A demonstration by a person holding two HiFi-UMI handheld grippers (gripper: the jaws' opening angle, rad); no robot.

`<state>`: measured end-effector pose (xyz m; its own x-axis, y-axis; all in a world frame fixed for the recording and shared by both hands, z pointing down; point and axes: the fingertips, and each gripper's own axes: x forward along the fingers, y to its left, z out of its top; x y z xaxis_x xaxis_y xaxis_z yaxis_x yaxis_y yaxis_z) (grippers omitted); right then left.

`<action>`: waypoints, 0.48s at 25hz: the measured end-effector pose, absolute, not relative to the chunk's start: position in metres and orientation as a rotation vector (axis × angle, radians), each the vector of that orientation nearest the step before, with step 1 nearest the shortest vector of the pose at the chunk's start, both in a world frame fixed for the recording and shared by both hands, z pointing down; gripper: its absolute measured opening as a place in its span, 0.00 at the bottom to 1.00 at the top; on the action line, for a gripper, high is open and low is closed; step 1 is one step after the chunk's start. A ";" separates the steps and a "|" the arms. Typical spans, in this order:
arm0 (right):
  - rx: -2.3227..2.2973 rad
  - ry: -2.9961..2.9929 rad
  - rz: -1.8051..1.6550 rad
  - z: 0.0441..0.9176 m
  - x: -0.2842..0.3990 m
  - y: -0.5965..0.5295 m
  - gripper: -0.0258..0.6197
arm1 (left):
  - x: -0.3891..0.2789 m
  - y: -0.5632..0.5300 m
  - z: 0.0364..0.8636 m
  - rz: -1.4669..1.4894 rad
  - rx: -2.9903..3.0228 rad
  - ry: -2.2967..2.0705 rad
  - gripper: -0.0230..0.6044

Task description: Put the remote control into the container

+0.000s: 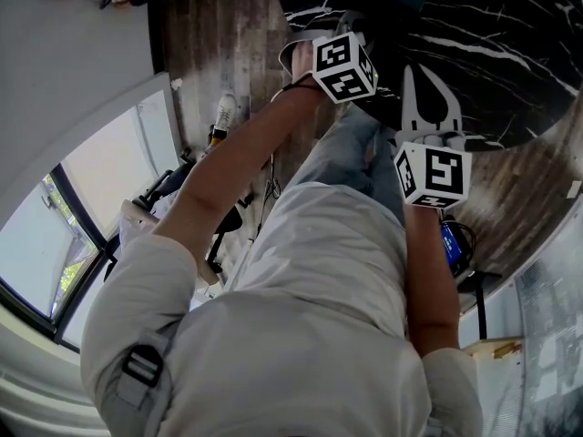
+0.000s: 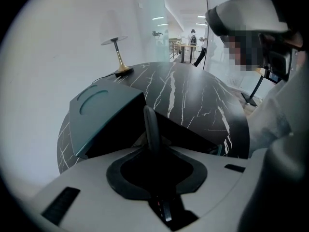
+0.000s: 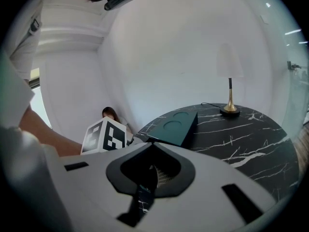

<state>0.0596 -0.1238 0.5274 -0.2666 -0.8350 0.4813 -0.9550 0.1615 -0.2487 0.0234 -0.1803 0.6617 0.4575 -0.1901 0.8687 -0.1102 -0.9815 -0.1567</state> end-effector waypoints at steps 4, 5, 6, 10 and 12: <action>1.737 -2.208 0.744 0.527 0.060 -0.118 0.06 | 0.023 -0.180 0.665 -1.600 -2.568 0.279 0.17; 1.739 -2.208 0.743 0.526 0.061 -0.117 0.06 | 0.023 -0.180 0.667 -1.611 -2.553 0.280 0.17; 1.742 -2.207 0.742 0.526 0.062 -0.116 0.06 | 0.023 -0.181 0.669 -1.624 -2.537 0.280 0.17; 1.756 -2.202 0.738 0.524 0.066 -0.113 0.06 | 0.022 -0.181 0.673 -1.658 -2.500 0.283 0.17; 1.761 -2.201 0.737 0.523 0.067 -0.111 0.06 | 0.022 -0.181 0.672 -1.660 -2.497 0.285 0.17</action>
